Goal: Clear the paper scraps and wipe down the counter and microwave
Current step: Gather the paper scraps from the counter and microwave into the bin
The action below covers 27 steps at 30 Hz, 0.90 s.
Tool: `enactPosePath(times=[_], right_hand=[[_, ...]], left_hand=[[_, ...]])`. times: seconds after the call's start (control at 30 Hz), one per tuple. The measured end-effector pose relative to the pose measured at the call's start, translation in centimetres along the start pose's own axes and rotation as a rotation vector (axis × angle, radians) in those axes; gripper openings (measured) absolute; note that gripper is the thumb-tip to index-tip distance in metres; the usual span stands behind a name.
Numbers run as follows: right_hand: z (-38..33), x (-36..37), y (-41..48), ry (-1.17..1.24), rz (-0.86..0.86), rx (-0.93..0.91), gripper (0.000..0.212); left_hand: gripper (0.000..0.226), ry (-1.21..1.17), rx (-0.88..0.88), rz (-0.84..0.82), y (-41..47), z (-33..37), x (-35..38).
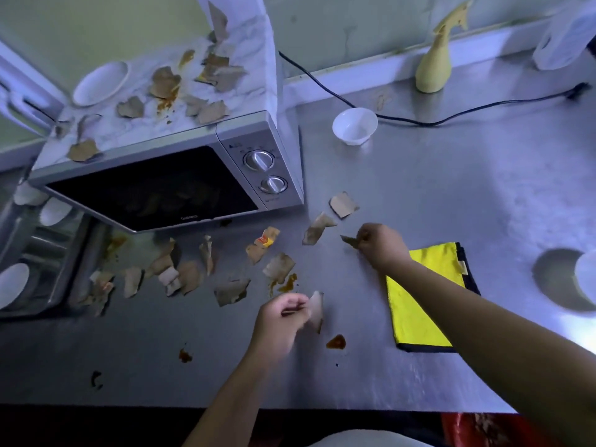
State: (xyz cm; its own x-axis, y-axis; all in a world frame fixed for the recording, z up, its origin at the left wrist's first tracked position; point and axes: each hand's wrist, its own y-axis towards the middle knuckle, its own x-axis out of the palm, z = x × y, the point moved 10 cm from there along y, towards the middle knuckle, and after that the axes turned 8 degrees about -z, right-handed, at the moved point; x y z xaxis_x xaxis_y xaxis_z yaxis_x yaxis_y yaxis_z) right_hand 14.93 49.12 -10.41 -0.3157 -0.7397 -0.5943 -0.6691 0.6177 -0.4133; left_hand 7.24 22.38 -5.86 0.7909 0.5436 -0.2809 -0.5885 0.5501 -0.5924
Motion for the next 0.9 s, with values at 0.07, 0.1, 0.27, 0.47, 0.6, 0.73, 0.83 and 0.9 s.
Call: enactPosePath(times=[0.07,0.1,0.27,0.47,0.6,0.73,0.83,0.9], right_hand=[[0.8,-1.4,-3.1,0.234,0.084,-0.008,0.016],[1.3,-2.0,-5.0,0.315,0.118,-0.007,0.015],[4.3,-2.6,-14.7,0.601,0.172,0.055,0.013],[7.3,-2.3,-20.2,0.711,0.227,0.165,0.020],[7.9,-2.2,-20.1,0.712,0.199,0.175,0.028],[6.8,-2.3,-18.7,0.690,0.147,0.124,0.022],[5.2,-2.6,-15.8,0.560,0.065,0.101,0.020],[4.1,-3.0,-12.7,0.439,0.021,0.084,0.030]], left_hand=[[0.018,0.104,0.004,-0.011,1.5,0.9,-0.1],[0.016,0.143,0.010,-0.013,2.5,1.5,-0.1],[0.006,0.300,0.097,0.007,9.3,5.4,0.7],[0.018,0.561,0.249,0.094,16.4,10.2,2.3],[0.011,0.604,0.249,0.106,18.1,10.6,2.7],[0.011,0.425,0.281,0.090,16.2,10.3,1.9],[0.016,0.209,0.243,0.091,12.8,8.5,1.0],[0.027,0.050,0.214,0.082,10.3,6.9,0.7]])
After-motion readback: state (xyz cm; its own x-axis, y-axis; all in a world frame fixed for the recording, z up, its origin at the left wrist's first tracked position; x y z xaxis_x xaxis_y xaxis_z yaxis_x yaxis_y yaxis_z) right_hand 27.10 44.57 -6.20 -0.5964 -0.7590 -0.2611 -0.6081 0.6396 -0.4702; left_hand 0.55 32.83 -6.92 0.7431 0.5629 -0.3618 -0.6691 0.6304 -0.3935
